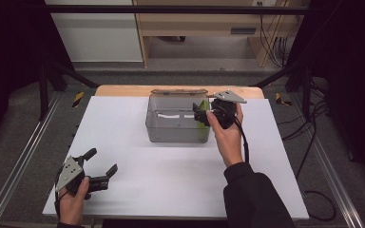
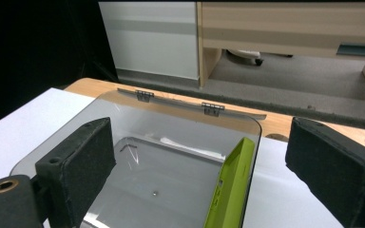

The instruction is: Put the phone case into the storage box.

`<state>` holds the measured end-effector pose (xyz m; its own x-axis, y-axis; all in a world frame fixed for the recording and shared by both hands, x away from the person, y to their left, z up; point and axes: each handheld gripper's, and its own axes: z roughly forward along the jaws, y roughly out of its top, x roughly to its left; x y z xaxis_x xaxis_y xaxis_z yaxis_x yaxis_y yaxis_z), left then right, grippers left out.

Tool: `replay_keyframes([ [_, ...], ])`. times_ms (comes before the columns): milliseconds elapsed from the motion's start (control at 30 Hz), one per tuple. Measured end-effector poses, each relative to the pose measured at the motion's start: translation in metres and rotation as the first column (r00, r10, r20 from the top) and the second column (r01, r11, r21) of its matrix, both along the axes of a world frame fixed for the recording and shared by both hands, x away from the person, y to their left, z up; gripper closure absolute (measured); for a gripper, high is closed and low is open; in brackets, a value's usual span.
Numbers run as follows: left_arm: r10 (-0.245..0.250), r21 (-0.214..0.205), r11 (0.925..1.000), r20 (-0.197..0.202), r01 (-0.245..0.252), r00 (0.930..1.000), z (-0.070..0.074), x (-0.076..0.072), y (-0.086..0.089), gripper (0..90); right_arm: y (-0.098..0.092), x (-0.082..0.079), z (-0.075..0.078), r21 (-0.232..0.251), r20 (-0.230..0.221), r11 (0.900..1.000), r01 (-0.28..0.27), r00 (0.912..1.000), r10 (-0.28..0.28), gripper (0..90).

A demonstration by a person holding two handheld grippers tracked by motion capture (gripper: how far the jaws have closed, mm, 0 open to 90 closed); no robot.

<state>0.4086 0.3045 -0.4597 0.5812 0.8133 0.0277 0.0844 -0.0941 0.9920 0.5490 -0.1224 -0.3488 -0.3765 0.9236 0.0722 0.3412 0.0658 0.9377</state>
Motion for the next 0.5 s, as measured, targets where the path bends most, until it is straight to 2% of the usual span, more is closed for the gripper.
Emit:
replay_keyframes([
  [200, 0.0, 0.004, 1.0, -0.001, 0.0, 1.0, 0.0, 0.0, 0.0, 1.8, -0.005, -0.01, 0.004, -0.001, 0.034, 0.9998, -0.02, 0.9992, 0.02, 9.1],
  [500, 0.005, -0.001, 1.0, -0.003, -0.005, 1.0, 0.0, 0.0, 0.001, 1.8, -0.023, -0.025, 0.001, 0.009, 0.103, 0.9999, -0.009, 0.9946, 0.008, 8.6],
])
